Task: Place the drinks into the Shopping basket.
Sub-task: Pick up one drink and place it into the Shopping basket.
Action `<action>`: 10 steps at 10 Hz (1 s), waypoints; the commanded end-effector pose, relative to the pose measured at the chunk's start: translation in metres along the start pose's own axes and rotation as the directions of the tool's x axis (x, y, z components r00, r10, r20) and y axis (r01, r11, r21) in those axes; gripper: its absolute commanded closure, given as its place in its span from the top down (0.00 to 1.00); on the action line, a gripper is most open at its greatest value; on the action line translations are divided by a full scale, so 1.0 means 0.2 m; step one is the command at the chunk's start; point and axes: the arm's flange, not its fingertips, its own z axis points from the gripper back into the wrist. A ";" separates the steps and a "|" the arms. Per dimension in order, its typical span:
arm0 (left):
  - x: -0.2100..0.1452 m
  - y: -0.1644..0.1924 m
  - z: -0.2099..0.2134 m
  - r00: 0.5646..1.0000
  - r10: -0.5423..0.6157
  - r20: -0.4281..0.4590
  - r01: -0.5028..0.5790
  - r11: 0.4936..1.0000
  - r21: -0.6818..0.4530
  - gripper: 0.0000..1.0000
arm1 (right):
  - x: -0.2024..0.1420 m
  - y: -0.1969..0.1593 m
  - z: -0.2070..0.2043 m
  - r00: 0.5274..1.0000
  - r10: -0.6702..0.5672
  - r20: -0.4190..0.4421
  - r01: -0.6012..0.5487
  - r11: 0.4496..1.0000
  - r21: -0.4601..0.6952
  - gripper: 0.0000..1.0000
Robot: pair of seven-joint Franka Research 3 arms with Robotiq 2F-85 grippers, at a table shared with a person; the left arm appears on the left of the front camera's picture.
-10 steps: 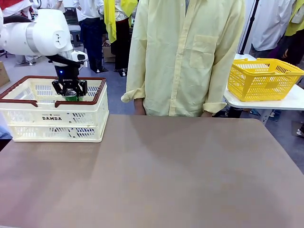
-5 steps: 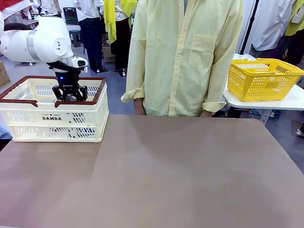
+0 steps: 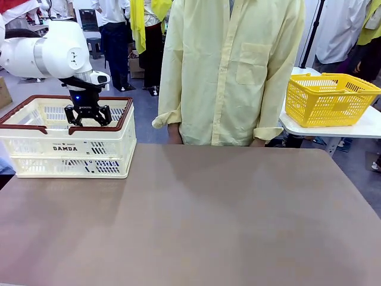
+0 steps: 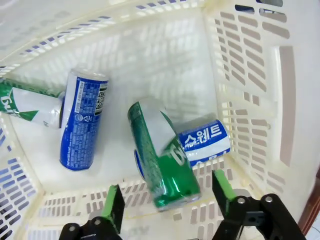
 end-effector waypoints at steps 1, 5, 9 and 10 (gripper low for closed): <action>-0.01 -0.01 0.03 1.000 0.015 0.007 -0.015 1.000 -0.003 1.00 | -0.01 0.01 0.00 1.000 -0.003 -0.004 0.003 1.000 0.000 1.00; -0.06 0.02 0.09 0.999 0.031 0.039 -0.030 0.999 -0.039 1.00 | -0.01 0.01 0.00 1.000 -0.003 -0.004 0.003 1.000 0.000 1.00; -0.37 0.11 0.45 0.998 -0.056 0.009 0.057 0.957 -0.285 1.00 | -0.01 0.01 0.00 1.000 -0.003 -0.004 0.003 1.000 0.000 1.00; -0.53 0.17 0.57 0.995 -0.095 0.037 0.102 0.920 -0.378 1.00 | -0.01 0.01 0.00 1.000 -0.003 -0.004 0.003 1.000 0.000 1.00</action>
